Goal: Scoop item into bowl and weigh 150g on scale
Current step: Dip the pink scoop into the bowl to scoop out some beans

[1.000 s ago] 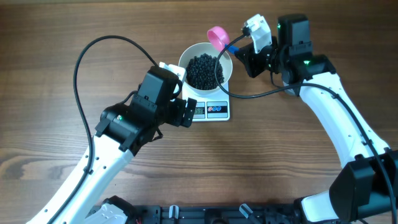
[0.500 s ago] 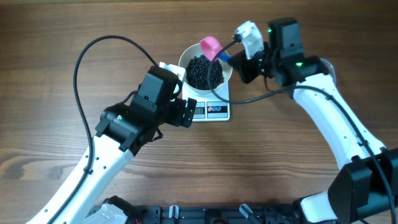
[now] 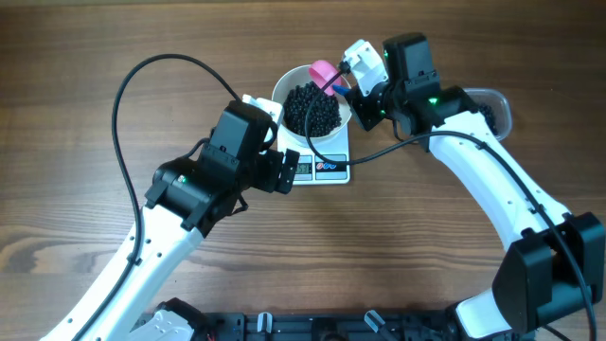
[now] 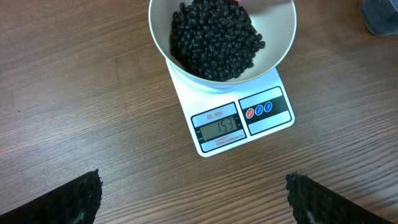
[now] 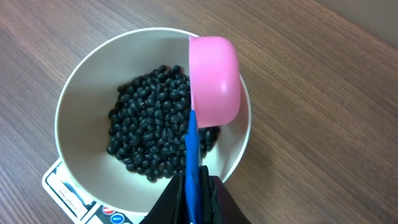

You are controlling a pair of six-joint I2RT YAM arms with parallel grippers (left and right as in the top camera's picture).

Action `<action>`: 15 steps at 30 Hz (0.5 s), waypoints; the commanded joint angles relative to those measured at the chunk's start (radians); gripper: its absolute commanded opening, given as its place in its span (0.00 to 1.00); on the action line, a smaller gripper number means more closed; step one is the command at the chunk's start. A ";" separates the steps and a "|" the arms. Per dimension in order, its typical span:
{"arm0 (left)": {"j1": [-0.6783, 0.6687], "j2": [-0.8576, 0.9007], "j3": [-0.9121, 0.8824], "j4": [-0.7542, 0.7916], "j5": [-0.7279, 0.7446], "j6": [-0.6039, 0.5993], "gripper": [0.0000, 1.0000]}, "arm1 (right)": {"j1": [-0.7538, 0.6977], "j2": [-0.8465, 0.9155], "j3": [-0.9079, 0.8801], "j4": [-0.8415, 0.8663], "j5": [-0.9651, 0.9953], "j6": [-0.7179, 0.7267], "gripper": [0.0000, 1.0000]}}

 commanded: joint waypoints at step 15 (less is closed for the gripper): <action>0.004 0.002 -0.005 0.003 0.009 0.015 1.00 | 0.000 0.031 0.004 -0.076 -0.074 -0.016 0.04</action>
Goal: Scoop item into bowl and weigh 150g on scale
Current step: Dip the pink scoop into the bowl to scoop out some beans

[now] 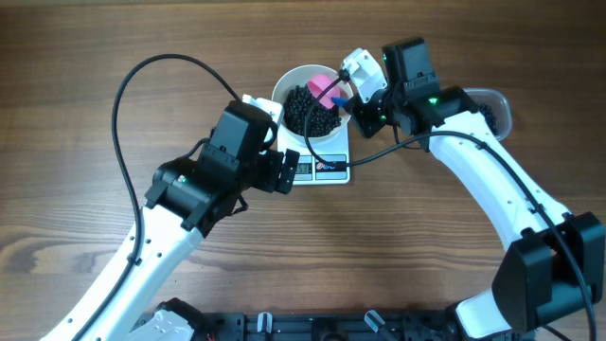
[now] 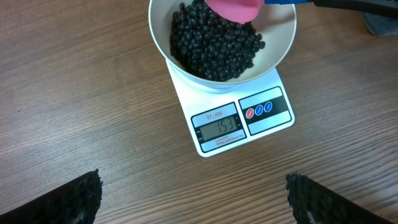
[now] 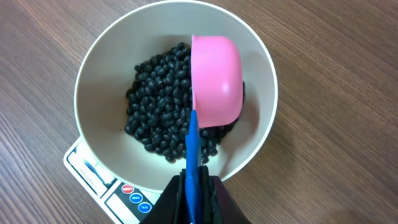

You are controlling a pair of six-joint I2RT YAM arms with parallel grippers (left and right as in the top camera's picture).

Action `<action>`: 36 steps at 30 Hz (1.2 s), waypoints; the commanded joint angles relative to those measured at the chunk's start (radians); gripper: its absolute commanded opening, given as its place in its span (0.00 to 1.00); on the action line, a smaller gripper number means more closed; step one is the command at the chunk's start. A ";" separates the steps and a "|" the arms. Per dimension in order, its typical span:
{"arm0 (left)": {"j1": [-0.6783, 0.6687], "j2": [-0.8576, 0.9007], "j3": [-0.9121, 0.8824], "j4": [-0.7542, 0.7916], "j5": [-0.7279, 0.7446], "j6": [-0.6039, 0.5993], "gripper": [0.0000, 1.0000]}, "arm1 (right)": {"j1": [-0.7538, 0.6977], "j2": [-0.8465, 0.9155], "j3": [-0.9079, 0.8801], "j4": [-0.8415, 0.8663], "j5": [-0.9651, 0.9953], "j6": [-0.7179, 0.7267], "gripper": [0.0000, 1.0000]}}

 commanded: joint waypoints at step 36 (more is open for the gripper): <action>0.004 0.002 -0.005 0.003 0.008 0.014 1.00 | 0.004 0.023 0.004 0.047 -0.210 0.385 0.04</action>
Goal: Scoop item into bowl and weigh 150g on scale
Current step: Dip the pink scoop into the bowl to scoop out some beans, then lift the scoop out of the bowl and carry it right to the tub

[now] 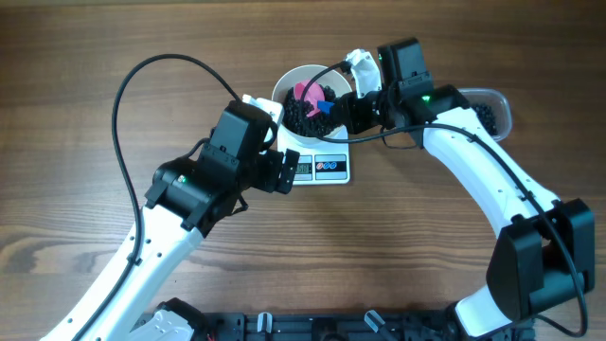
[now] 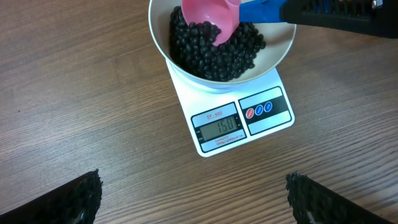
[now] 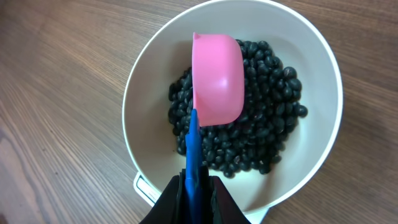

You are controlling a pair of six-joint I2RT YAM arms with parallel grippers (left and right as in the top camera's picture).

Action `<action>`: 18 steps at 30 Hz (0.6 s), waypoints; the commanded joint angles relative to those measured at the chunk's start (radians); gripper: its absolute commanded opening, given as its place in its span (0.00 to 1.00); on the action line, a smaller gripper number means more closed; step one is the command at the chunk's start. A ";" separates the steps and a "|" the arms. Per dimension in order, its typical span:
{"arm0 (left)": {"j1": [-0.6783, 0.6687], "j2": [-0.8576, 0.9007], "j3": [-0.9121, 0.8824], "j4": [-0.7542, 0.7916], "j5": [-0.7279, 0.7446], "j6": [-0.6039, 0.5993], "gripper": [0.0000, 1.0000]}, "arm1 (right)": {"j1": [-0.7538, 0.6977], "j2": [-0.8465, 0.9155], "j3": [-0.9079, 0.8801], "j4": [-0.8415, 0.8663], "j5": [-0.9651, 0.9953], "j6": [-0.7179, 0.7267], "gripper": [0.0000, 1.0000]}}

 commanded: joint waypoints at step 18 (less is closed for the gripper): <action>0.004 0.002 -0.005 0.002 0.009 0.015 1.00 | -0.107 -0.106 0.004 0.088 -0.232 0.307 0.04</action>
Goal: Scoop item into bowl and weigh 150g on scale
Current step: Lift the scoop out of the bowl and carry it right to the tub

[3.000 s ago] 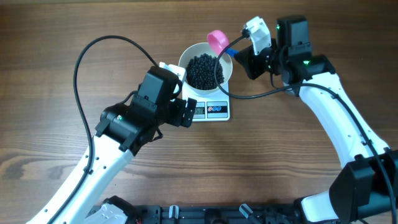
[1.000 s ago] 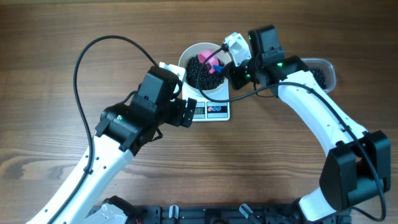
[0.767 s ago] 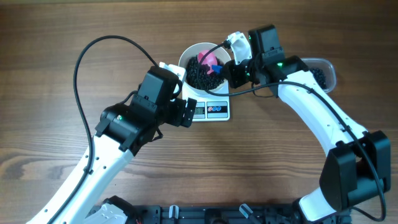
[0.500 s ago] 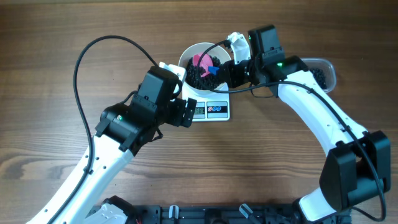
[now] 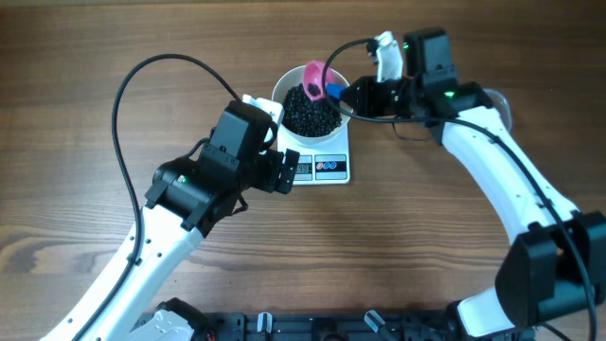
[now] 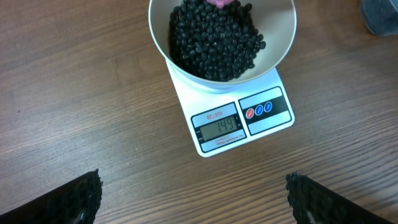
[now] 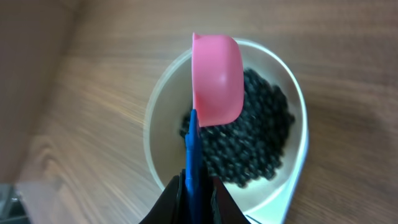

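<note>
A white bowl [image 5: 280, 95] of black beans [image 6: 214, 40] stands on a white scale [image 6: 261, 127] whose display [image 6: 216, 126] reads 149. My right gripper [image 7: 194, 186] is shut on the blue handle of a pink scoop [image 7: 216, 78], held above the bowl's far rim. From the wrist only the scoop's underside shows, so its contents are hidden. In the overhead view the scoop [image 5: 313, 75] and right gripper [image 5: 343, 92] sit at the bowl's upper right. My left gripper [image 6: 193, 199] is open and holds nothing, hovering over the table in front of the scale.
A clear container of beans [image 5: 500, 109] stands to the right of the scale, mostly hidden behind my right arm. Its corner [image 6: 380, 15] shows in the left wrist view. A black cable arcs over the table at the left.
The scoop was down in the beans and is now raised above the bowl's far rim. The scale reading has gone from 150 to 149. My left gripper has not moved.
The scoop was first over the bowl's right rim with the scale at 153. It was then over the beans, still at 153. Later it was dipped into the beans at 150, and now it is lifted out with 149 showing.
</note>
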You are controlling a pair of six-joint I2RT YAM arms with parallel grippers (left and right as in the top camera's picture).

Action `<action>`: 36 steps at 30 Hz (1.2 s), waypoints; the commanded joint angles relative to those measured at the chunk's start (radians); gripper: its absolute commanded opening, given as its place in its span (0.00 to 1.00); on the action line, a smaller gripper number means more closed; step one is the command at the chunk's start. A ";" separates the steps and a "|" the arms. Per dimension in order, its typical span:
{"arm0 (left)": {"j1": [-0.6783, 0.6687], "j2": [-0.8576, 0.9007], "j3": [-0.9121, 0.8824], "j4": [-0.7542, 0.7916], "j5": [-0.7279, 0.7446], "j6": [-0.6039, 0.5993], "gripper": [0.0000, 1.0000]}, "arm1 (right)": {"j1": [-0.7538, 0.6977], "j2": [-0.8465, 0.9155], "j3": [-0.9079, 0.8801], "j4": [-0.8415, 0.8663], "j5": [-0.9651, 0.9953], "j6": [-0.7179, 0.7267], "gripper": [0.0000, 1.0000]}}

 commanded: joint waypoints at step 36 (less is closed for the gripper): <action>0.003 0.002 -0.005 0.003 0.009 0.015 1.00 | -0.641 -0.303 0.004 -0.410 0.095 -0.278 0.04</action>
